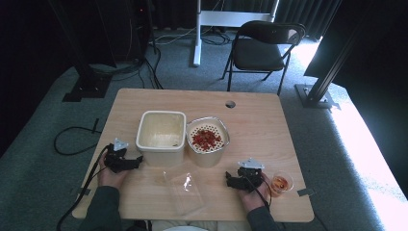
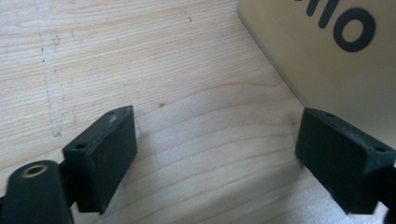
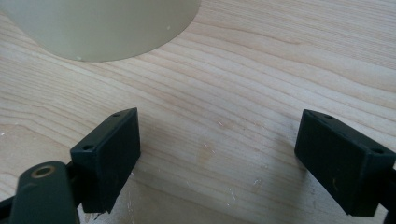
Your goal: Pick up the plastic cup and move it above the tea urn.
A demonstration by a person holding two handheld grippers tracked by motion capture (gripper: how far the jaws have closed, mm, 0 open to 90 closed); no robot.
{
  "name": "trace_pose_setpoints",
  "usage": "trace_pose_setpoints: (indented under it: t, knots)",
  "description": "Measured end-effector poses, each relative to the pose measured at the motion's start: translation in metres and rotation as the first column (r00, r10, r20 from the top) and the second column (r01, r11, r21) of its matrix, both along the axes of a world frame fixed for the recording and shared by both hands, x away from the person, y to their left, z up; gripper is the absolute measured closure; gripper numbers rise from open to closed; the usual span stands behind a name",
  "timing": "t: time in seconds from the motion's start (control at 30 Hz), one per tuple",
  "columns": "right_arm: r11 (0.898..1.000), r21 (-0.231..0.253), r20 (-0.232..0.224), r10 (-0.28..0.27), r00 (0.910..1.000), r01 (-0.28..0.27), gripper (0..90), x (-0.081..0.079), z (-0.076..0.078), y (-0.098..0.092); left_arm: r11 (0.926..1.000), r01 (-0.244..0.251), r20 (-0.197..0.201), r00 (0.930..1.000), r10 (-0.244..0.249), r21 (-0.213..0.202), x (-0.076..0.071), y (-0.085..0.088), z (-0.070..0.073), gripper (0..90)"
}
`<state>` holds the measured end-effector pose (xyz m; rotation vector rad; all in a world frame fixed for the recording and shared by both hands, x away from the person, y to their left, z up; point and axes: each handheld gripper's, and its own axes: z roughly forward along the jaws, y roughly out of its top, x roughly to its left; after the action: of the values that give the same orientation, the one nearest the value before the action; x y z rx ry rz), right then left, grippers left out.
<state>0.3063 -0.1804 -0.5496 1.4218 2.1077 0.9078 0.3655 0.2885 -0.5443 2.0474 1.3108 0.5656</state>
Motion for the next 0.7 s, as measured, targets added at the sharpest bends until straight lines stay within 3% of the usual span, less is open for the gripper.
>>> trace_pose_setpoints:
  t: [0.2, 0.5, 0.6, 0.7]
  knots:
    - [1.0, 0.001, 0.002, -0.001, 1.0, 0.001, 14.7, -0.001, 0.0, 0.0, 1.0, 0.001, 0.001, 1.0, -0.001, -0.002, -0.006, 0.002, 0.001, 16.0]
    - [1.0, 0.001, 0.002, 0.0, 1.0, 0.0, 14.7, -0.002, 0.0, 0.0, 1.0, -0.009, -0.018, 0.9998, 0.009, 0.002, -0.014, 0.001, 0.005, 34.4]
    - [1.0, 0.001, 0.002, 0.0, 1.0, 0.0, 14.7, -0.002, 0.0, 0.0, 0.999, 0.01, -0.042, 0.9991, -0.012, -0.044, -0.018, 0.0, 0.009, 34.7]
    - [1.0, 0.0, 0.002, 0.0, 1.0, 0.0, 14.7, -0.002, 0.0, 0.0, 0.9977, 0.028, -0.019, 0.9994, -0.029, -0.061, -0.025, -0.005, 0.016, 35.1]
